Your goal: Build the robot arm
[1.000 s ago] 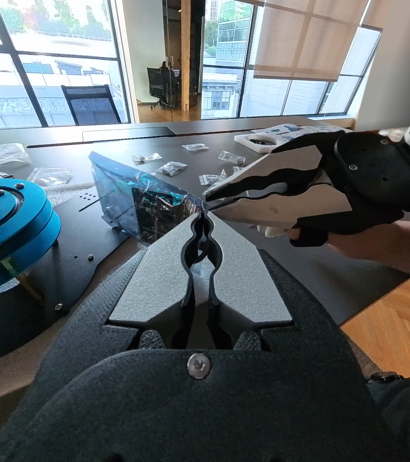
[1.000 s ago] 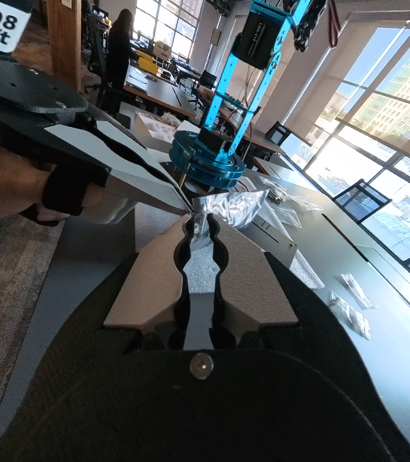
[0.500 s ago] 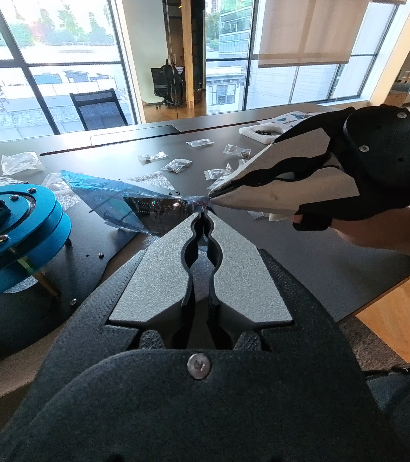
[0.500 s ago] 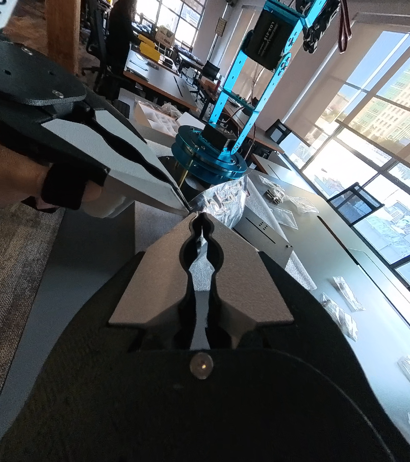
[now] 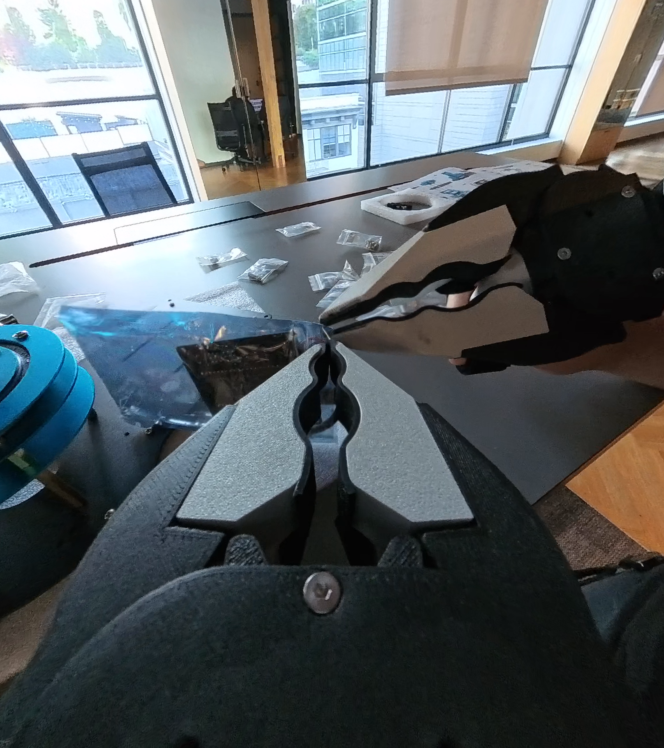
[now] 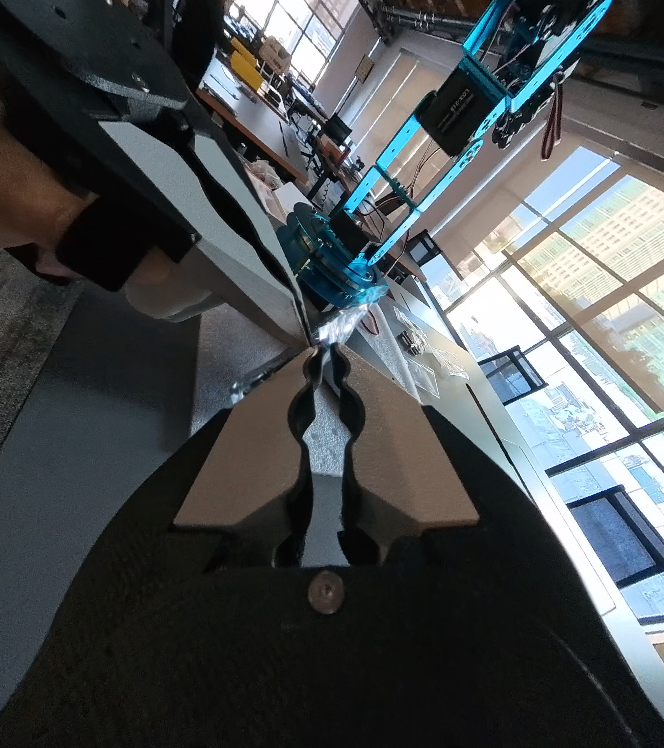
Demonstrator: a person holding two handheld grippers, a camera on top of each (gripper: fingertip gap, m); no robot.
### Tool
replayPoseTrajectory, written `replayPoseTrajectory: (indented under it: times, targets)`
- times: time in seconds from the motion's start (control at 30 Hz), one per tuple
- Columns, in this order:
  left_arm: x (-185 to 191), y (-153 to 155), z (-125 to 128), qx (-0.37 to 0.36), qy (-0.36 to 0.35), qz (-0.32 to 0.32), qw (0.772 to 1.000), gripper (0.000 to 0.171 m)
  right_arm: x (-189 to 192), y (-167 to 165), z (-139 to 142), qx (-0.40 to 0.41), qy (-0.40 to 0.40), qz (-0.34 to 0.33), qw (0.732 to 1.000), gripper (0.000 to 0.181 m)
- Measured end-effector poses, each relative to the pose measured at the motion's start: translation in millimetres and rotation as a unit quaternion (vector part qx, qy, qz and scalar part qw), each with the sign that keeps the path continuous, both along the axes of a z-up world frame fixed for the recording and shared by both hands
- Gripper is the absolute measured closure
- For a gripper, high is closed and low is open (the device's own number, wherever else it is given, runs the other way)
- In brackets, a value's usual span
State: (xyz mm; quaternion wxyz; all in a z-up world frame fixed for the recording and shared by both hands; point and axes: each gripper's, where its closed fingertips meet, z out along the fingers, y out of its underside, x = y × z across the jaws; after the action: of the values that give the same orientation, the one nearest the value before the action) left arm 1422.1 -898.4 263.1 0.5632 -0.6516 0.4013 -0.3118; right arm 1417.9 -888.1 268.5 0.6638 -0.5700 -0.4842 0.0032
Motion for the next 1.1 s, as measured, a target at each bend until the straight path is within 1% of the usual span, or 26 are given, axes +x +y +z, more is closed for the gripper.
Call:
replayPoseTrajectory:
  times: [0.1,0.17,0.4,0.53,0.57,0.6,0.63,0.67,0.7,0.73,0.77,0.8,0.87,0.93,0.97,1.0,1.03,1.1]
  targets:
    - [0,0,1,-0.003,-0.002,-0.010,1.000,0.171,0,0,1,-0.010,0.015,-0.002,1.000,0.181]
    - [1,-1,-2,0.002,0.009,-0.013,1.000,0.171,0,-1,-1,-0.017,0.006,0.002,1.000,0.181]
    - [1,-3,-3,0.030,0.029,0.001,0.999,0.171,4,-3,-3,-0.036,-0.005,0.009,0.999,0.181]
    - [-2,-2,-5,0.032,0.039,0.007,0.999,0.171,6,-2,-4,-0.051,-0.001,0.013,0.999,0.181]
    - [-9,4,-12,0.030,0.062,0.028,0.997,0.171,18,5,5,-0.036,0.019,-0.018,0.999,0.181]
    - [-18,10,-20,0.035,0.081,0.042,0.995,0.171,33,12,16,-0.034,0.052,-0.032,0.998,0.181]
    - [-24,10,-19,0.024,0.055,0.040,0.997,0.171,46,17,26,-0.053,0.094,-0.035,0.994,0.181]
    - [-22,5,-8,-0.012,-0.009,0.016,1.000,0.171,54,19,32,-0.068,0.112,-0.029,0.991,0.181]
    - [-20,3,6,-0.035,-0.061,-0.003,0.998,0.171,58,24,31,-0.067,0.093,-0.034,0.993,0.181]
    - [-19,7,12,-0.031,-0.069,0.001,0.997,0.171,61,28,29,-0.063,0.069,-0.040,0.995,0.181]
    - [-15,11,14,-0.015,-0.055,0.005,0.998,0.171,59,28,28,-0.067,0.066,-0.028,0.995,0.181]
    - [-10,12,18,0.003,-0.049,0.002,0.999,0.171,53,25,30,-0.079,0.082,-0.002,0.993,0.181]
    - [4,8,29,0.025,-0.054,-0.008,0.998,0.171,41,19,30,-0.131,0.106,0.041,0.985,0.181]
    - [14,6,31,0.022,-0.048,-0.006,0.999,0.148,32,12,31,-0.170,0.123,0.078,0.975,0.181]
    - [17,5,33,0.021,-0.049,-0.008,0.999,0.143,27,7,30,-0.195,0.124,0.100,0.968,0.181]
    - [18,4,34,0.025,-0.049,-0.006,0.998,0.143,26,5,31,-0.212,0.133,0.111,0.962,0.181]
    - [17,5,36,0.035,-0.048,0.003,0.998,0.140,26,5,31,-0.229,0.142,0.119,0.956,0.181]
    - [11,7,40,0.065,-0.037,0.019,0.997,0.145,27,2,28,-0.274,0.149,0.149,0.938,0.181]
